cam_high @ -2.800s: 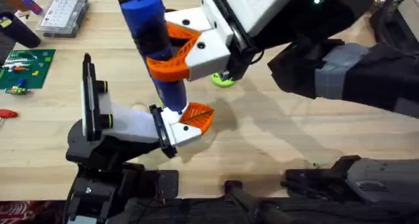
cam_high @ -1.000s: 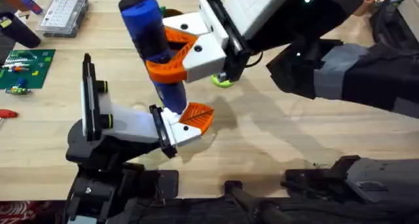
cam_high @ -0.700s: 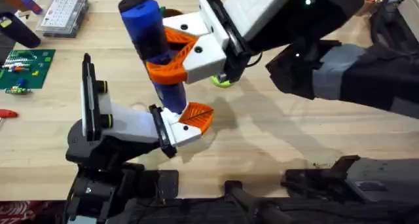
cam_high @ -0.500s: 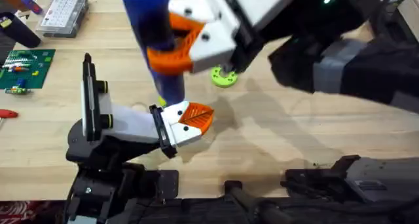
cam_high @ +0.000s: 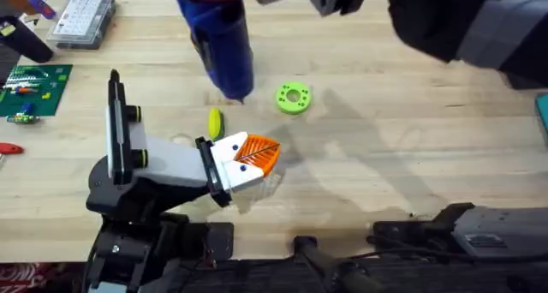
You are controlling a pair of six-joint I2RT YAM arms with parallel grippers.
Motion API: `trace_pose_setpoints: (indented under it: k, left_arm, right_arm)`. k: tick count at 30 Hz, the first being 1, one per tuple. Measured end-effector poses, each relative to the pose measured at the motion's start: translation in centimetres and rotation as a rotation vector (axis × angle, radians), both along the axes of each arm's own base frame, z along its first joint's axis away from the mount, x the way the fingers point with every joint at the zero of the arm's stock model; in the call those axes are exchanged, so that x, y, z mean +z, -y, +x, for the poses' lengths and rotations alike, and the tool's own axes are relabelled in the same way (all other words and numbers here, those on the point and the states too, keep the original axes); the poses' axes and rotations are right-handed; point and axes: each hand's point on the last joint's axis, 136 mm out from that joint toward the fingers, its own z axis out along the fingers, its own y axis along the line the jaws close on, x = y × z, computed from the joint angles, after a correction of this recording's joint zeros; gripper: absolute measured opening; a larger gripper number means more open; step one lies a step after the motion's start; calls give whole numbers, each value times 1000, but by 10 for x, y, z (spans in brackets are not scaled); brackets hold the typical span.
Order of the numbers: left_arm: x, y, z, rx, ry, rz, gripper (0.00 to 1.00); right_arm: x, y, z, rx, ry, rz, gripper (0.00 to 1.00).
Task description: Pick up the gripper from the table and insert it into the empty holder that is missing its gripper. Then pick up a screw, insert it into the mounting hole, and use the screwdriver to tighten it. Finally, clean up the table by picking up the vegetable and placing it into the bucket.
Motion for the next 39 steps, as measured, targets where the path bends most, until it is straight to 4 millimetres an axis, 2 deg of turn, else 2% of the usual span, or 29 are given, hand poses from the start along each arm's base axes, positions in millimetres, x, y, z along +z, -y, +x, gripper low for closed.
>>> trace_pose_setpoints:
  k: [4, 10, 14, 19, 22, 24, 28, 31, 35, 39]
  left_arm:
    - [0, 0, 0, 0, 0, 0, 4]
    - [0, 0, 0, -1, 0, 0, 4]
    - [0, 0, -1, -4, 0, 0, 4]
    - [0, 0, -1, -3, 0, 0, 4]
    - [0, 0, -1, -3, 0, 0, 4]
    - [0, 0, -1, -3, 0, 0, 4]
    - [0, 0, -1, -4, 2, 1, 4]
    - [0, 0, -1, -4, 8, 3, 4]
    - [0, 0, -1, -4, 11, 4, 4]
    - [0, 0, -1, -4, 11, 4, 4]
  right_arm:
    - [-3, 0, 11, -11, -73, -73, 24]
    - [-34, 6, 42, -94, -199, -181, 24]
    - [-67, 10, 72, -245, -305, -277, 24]
    - [-131, 21, 103, -504, -344, -482, 24]
    - [-165, 38, 120, -675, -274, -633, 24]
    - [-178, 53, 135, -791, -191, -718, 24]
    - [-196, 89, 166, -1012, 5, -885, 24]
    - [-203, 114, 181, -1114, 148, -991, 24]
    - [-214, 138, 189, -1120, 346, -1133, 24]
    - [-245, 165, 175, -978, 441, -1330, 24]
